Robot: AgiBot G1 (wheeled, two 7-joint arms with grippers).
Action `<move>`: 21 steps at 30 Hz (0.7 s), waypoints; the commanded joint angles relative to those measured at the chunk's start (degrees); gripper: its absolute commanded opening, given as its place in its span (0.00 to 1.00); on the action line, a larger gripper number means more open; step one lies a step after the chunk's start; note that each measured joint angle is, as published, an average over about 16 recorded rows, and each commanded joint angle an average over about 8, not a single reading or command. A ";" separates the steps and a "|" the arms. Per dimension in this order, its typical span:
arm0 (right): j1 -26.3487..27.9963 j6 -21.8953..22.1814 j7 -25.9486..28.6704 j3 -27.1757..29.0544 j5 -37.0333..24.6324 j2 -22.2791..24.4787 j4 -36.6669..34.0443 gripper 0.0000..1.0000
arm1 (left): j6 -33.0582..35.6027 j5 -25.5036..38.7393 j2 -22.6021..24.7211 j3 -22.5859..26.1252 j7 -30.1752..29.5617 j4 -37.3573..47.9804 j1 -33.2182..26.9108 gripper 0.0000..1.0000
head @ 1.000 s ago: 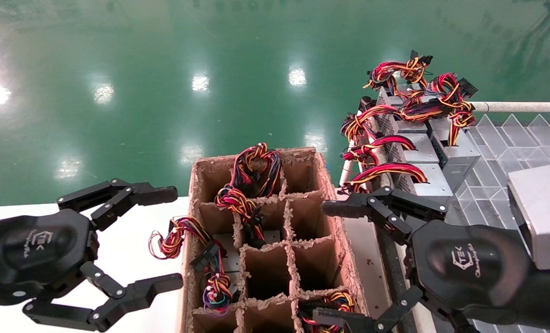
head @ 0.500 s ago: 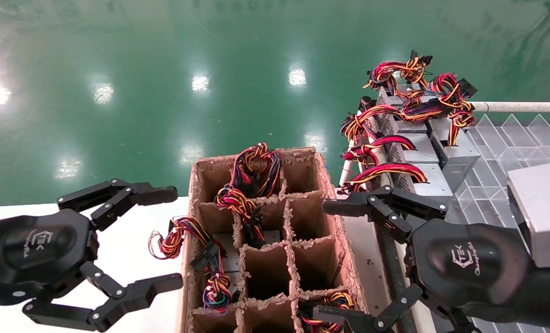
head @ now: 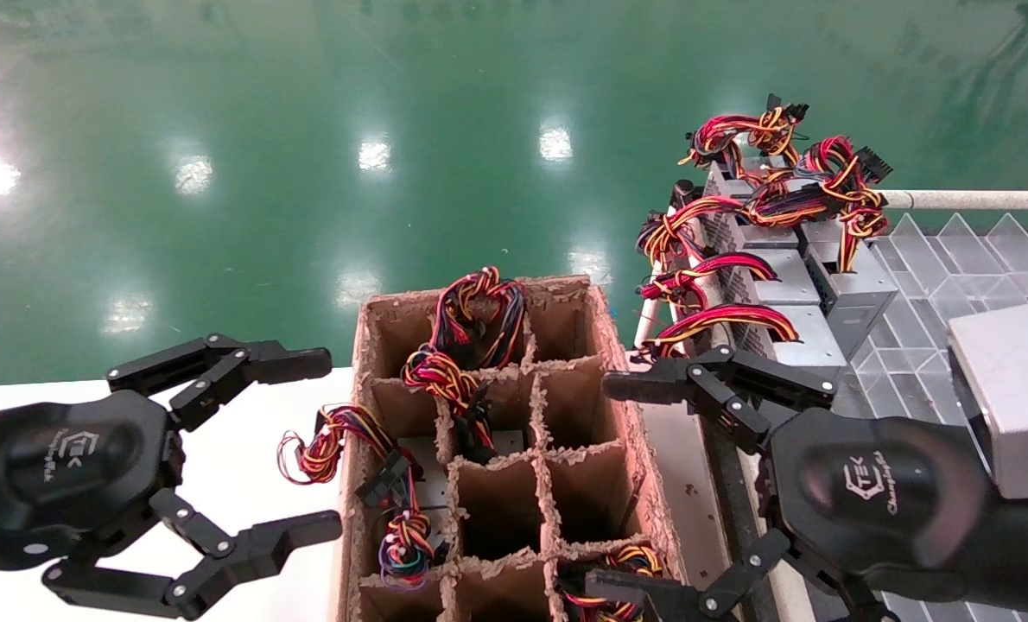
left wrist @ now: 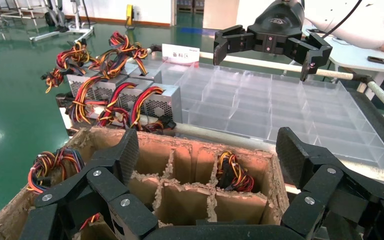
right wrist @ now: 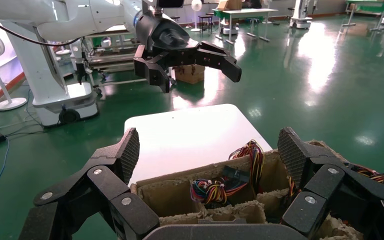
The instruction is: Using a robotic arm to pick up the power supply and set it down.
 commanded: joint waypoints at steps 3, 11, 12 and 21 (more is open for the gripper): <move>0.01 0.00 0.00 0.00 0.00 0.00 -0.02 1.00 | 0.00 0.00 0.00 0.00 0.00 0.00 0.00 1.00; 0.03 0.00 0.00 0.00 0.00 0.00 -0.03 1.00 | 0.00 0.00 0.00 0.00 0.00 0.00 0.00 1.00; 0.03 0.00 0.00 0.00 0.00 0.00 -0.03 1.00 | 0.00 0.00 0.00 0.00 0.00 0.00 0.00 1.00; 0.03 0.00 0.00 0.00 0.00 0.00 -0.03 1.00 | 0.00 0.00 0.00 0.00 0.00 0.00 0.00 1.00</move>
